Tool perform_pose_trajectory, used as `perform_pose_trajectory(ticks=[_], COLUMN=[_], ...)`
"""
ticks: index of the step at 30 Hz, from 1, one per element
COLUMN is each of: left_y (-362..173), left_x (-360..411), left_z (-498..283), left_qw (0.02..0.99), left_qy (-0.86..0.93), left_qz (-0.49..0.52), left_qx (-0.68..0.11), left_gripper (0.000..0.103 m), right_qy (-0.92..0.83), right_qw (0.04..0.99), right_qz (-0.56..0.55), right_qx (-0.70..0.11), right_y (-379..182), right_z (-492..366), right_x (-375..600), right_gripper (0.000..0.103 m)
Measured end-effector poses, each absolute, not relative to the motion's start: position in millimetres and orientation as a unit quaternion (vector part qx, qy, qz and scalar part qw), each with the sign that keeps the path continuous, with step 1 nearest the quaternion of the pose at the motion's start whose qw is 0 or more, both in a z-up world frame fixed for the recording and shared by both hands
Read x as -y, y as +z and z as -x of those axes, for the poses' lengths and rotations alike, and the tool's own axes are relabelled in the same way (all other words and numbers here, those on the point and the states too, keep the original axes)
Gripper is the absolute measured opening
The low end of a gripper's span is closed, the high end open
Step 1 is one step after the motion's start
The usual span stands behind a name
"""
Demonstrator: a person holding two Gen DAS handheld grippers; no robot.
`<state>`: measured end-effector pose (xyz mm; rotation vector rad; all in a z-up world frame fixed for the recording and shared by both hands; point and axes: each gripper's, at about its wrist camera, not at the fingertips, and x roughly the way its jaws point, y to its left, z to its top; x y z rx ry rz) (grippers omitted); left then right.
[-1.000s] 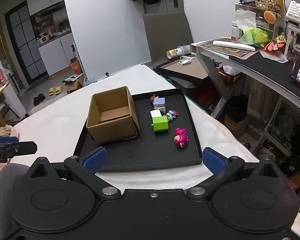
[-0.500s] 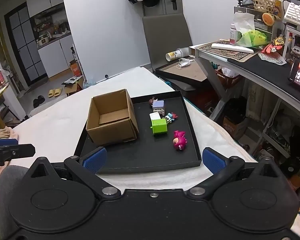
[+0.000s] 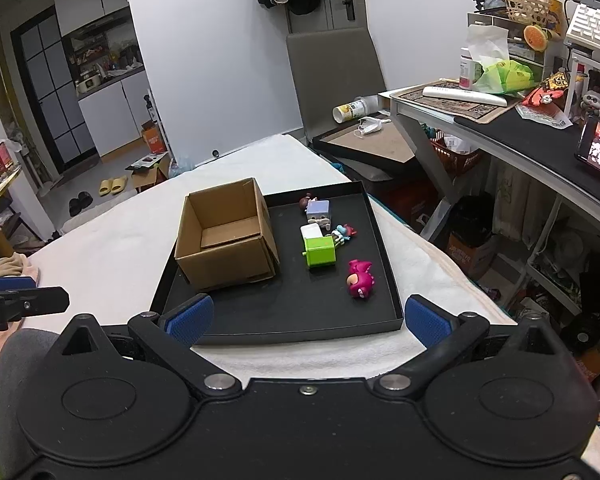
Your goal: Organize rigid objects
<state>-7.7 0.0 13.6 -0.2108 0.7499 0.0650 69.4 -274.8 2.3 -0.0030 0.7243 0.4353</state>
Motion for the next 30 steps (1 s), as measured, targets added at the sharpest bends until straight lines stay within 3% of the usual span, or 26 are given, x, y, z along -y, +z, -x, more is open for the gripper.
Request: perform_pose_trajectory(ticks=[30], left_y=[22.5], left_x=[3.7], left_z=[11.2], left_qw=[0.926], left_qy=[0.035], left_qz=[0.099], left_qx=[-0.362], left_gripper=[0.102], right_qy=[0.211], right_qw=[0.912], right_qz=[0.003], right_qx=[-0.351], right_y=[4.9], right_z=[-68.7], right_x=[276.6], right_gripper=[0.103])
